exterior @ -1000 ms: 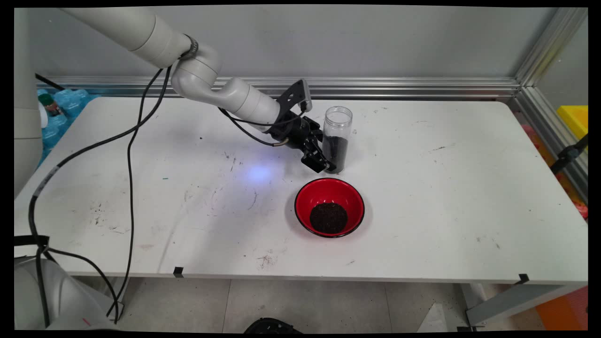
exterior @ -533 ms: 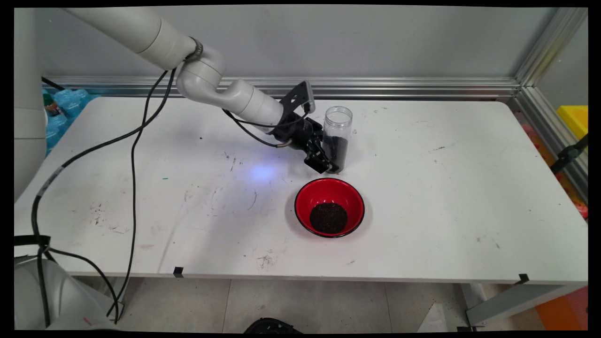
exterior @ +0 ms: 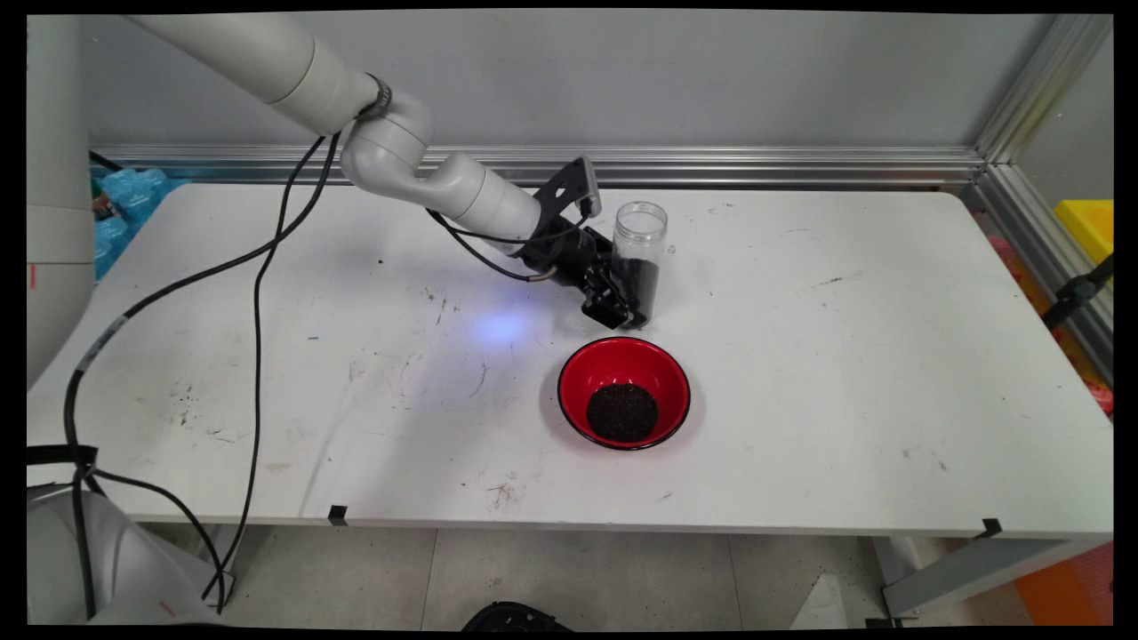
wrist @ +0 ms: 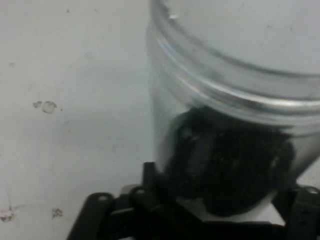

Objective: Pick up the black seasoning powder from the table, then pour the black seasoning powder in the red bowl

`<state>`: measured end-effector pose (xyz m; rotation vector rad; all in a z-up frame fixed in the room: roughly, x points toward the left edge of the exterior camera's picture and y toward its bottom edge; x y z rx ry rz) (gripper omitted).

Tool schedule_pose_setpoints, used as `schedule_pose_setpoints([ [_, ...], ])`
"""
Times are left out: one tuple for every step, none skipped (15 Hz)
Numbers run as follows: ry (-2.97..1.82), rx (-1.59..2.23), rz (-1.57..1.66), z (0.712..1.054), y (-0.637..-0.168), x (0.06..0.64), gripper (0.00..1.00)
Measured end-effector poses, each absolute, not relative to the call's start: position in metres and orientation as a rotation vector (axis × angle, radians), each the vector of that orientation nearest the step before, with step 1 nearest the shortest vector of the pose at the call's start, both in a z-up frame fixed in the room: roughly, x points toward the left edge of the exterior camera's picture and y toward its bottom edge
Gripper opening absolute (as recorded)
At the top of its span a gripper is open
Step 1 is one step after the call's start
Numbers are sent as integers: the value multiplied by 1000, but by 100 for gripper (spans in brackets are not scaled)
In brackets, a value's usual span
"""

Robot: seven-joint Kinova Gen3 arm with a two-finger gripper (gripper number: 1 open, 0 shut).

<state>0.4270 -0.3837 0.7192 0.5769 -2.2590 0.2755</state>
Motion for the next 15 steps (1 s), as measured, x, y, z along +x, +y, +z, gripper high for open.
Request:
schedule_pose_setpoints([
  [-2259,576,271,719,-384,426,0],
  [-2260,575,267,718,-383,426,0],
  [-2260,575,263,718,-383,425,0],
  [-2261,574,259,717,-383,425,0],
  [-2262,573,254,717,-382,425,0],
  [-2264,572,249,716,-382,424,0],
  [-2266,573,246,716,-381,425,0],
  [-2267,573,244,716,-381,425,0],
  [-2268,574,242,716,-381,425,0],
  [-2269,576,241,716,-381,425,0],
  [-2270,577,241,717,-381,426,0],
  [-2270,579,241,718,-381,426,0],
  [-2270,580,241,721,-382,427,0],
  [-2268,582,240,724,-382,427,0],
  [-2266,582,239,727,-382,428,0],
])
